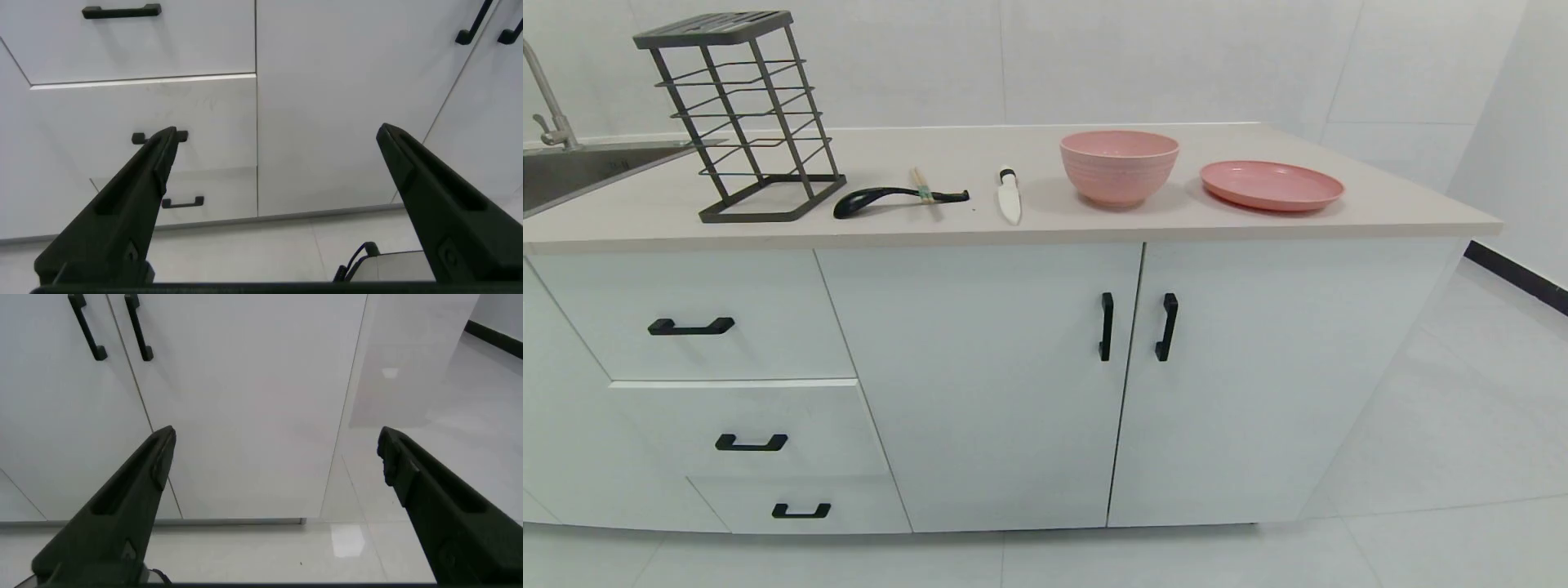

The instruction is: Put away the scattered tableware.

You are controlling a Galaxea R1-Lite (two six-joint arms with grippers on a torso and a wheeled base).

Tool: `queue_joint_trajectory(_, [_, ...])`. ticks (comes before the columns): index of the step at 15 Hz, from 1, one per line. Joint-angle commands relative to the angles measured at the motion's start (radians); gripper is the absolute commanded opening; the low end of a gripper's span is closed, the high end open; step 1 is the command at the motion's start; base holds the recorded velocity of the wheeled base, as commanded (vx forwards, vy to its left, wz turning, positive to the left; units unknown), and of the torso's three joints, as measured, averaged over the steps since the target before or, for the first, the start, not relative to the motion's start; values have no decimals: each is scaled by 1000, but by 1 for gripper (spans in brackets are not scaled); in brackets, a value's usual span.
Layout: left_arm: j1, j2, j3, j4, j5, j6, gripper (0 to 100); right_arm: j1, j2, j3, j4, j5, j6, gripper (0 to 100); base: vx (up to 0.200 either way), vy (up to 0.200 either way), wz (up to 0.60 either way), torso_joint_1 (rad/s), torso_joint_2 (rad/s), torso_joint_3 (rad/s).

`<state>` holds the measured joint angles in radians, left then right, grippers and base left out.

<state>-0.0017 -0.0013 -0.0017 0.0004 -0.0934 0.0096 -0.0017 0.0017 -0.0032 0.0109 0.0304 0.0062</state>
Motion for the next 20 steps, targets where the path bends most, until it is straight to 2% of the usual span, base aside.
queue_joint_trajectory(1, [0, 1, 0, 0, 0, 1, 100, 0, 1, 0, 0, 0, 0, 100, 0, 0, 0, 0, 0, 0])
queue_joint_trajectory(10, [0, 1, 2, -2, 1, -2, 100, 0, 1, 0, 1, 0, -3, 100, 0, 0, 0, 0, 0, 0])
queue_joint_trajectory(12, [0, 1, 2, 0, 0, -2, 100, 0, 1, -1, -103, 2, -6, 100, 0, 0, 0, 0, 0, 0])
queue_joint_trajectory(13, [0, 1, 2, 0, 0, 0, 100, -8, 18, -21, -261, 9, -22, 100, 0, 0, 0, 0, 0, 0])
queue_joint_trajectory(16, [0, 1, 2, 0, 0, -2, 100, 0, 144, -127, -235, 114, -29, 100, 0, 0, 0, 0, 0, 0])
queue_joint_trajectory(18, [0, 1, 2, 0, 0, -2, 100, 52, 208, -176, -200, 218, -32, 100, 0, 0, 0, 0, 0, 0])
queue_joint_trajectory(20, [0, 1, 2, 0, 0, 0, 100, 58, 273, -205, -121, 244, -32, 100, 0, 0, 0, 0, 0, 0])
